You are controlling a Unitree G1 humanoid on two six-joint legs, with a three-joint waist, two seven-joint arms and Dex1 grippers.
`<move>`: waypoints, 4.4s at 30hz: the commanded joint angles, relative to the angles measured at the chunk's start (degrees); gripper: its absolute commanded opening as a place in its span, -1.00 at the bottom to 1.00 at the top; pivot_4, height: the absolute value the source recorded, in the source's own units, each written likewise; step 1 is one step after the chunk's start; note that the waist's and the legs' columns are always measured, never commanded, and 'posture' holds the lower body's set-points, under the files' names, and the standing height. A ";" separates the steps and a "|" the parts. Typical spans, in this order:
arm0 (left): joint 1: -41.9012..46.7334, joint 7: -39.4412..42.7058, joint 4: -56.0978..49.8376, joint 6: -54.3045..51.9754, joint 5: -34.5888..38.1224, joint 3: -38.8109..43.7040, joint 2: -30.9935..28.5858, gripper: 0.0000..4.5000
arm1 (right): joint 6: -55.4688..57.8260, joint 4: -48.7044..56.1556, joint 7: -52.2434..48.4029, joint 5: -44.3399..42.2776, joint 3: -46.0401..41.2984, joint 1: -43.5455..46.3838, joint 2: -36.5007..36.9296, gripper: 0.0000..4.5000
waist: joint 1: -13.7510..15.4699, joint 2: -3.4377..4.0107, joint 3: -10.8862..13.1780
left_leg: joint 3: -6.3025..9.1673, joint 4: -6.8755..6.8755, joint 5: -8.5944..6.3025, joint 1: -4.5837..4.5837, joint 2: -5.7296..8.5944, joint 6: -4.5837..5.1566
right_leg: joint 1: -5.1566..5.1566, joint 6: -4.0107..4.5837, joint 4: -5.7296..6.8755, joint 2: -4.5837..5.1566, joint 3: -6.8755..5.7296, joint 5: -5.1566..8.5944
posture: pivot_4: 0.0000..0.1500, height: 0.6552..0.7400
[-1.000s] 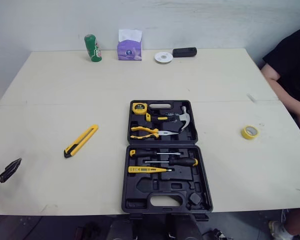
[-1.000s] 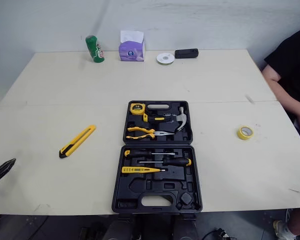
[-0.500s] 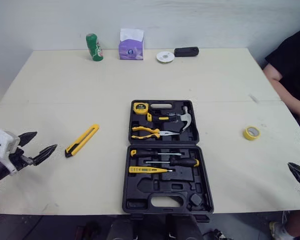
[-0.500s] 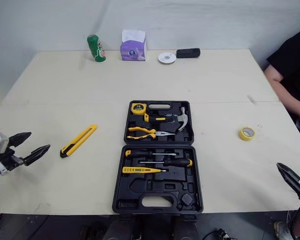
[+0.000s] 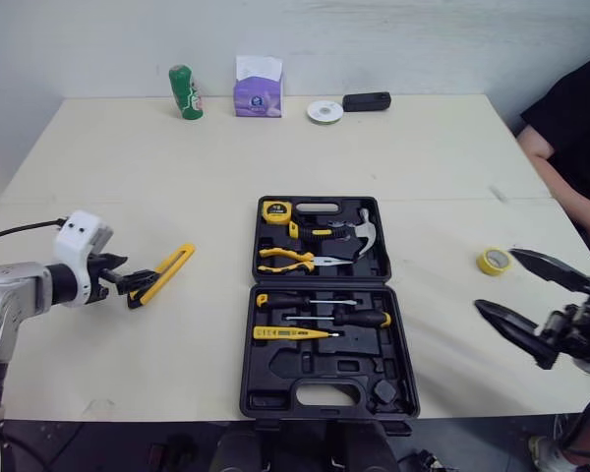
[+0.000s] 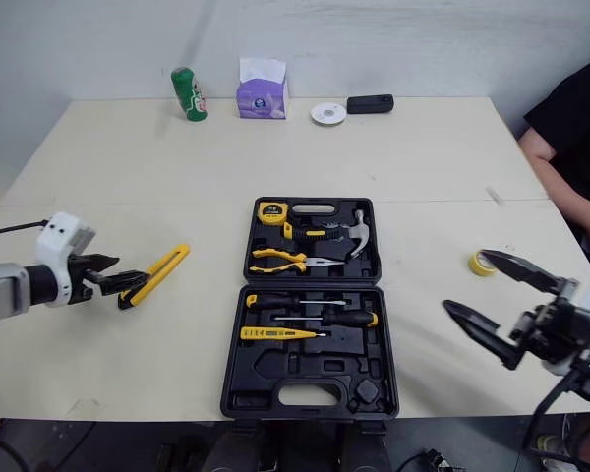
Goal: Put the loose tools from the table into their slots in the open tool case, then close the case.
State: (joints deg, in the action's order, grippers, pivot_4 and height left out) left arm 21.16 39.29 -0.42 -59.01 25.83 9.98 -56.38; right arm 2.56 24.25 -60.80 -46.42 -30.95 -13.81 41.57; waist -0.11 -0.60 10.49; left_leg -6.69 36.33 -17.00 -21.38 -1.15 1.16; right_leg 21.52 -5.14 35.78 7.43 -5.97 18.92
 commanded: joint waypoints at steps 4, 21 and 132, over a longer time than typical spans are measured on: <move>5.00 1.89 1.67 1.28 -4.00 -7.55 -0.98 0.98 | 1.22 4.45 1.33 1.27 4.26 2.85 -0.42 1.00 | 0.22 -0.25 0.15 | 0.01 -0.01 0.19 -0.03 -0.01 0.20 | 0.04 0.01 0.00 -0.03 -0.02 0.01 | 1.00 1.00; 7.14 6.83 7.68 4.13 -12.00 -17.60 1.50 0.38 | 1.61 6.00 2.74 3.70 7.15 4.18 -1.46 1.00 | 0.90 -0.40 0.23 | 0.00 0.07 0.25 -0.02 0.01 0.32 | 0.04 0.01 0.09 0.02 0.01 0.01 | 1.00 1.00; 2.09 35.27 -12.92 51.18 -4.83 -29.83 26.77 -0.98 | -5.70 4.69 -8.91 12.16 -2.85 -18.68 -4.20 1.00 | 1.66 -0.44 0.26 | 0.25 0.75 0.13 -0.20 0.00 0.56 | -0.25 -0.01 0.07 -0.01 -0.18 -0.01 | 1.00 1.00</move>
State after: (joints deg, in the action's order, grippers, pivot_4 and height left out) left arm 23.85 73.58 -13.97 -12.85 23.96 -17.93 -30.00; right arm -2.42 27.36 -69.66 -33.56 -33.74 -32.48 37.49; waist 1.55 -1.03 10.75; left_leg -6.45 37.09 -16.88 -21.56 -1.15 1.73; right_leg 21.25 -5.16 35.84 7.42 -6.16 18.91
